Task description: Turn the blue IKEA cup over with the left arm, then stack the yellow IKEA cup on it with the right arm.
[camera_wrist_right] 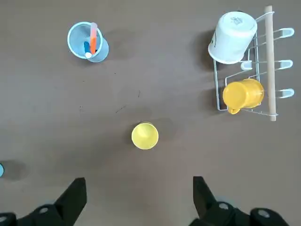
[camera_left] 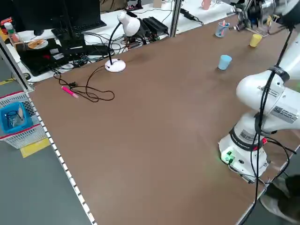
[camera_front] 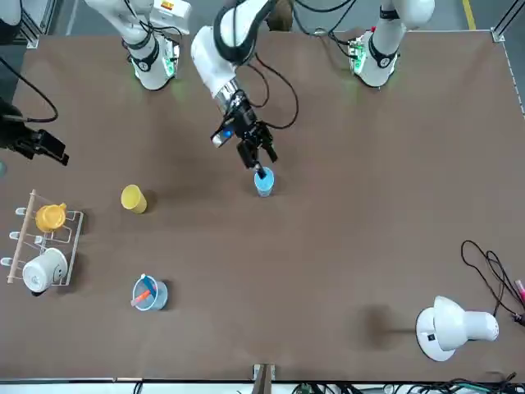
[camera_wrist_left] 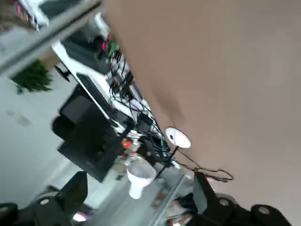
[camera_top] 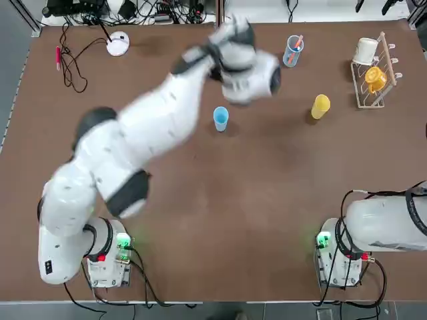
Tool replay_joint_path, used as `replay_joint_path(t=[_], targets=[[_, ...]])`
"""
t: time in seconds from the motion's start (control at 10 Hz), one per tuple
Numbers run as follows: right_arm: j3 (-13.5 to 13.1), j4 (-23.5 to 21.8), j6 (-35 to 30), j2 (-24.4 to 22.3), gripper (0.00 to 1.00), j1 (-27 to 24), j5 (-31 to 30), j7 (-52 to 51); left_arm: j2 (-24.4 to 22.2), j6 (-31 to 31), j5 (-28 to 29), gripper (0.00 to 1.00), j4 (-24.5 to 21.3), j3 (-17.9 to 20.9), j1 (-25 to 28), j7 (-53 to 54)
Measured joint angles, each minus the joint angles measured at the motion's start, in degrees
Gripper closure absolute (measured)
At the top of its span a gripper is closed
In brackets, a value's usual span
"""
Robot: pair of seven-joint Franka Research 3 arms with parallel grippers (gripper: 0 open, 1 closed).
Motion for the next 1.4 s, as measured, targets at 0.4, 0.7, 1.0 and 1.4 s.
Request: replay_joint_path(t=[0.4,0.7,1.0,1.4], targets=[[0.1,-0.2,0.0,0.0,0.00,-0.1,0.1,-0.2,-14.3,8.9,-17.1,0.01,-4.7,-0.3,16.7,-7.1],[0.1,-3.1,4.2,0.2,0.00,-0.1,0.1,-1.8,-23.1,12.4,-29.6,0.01,-10.2,-0.3,28.8,-11.7],[0.0,-6.6,7.6,1.0,0.00,-0.6,0.1,-2.3,-32.5,10.6,-36.5,0.01,-16.5,-0.4,38.4,-17.0],[0.1,-13.0,13.9,0.7,0.00,-0.8,0.0,-2.4,-41.3,0.6,-36.5,0.01,-20.0,-0.6,47.6,-18.1]])
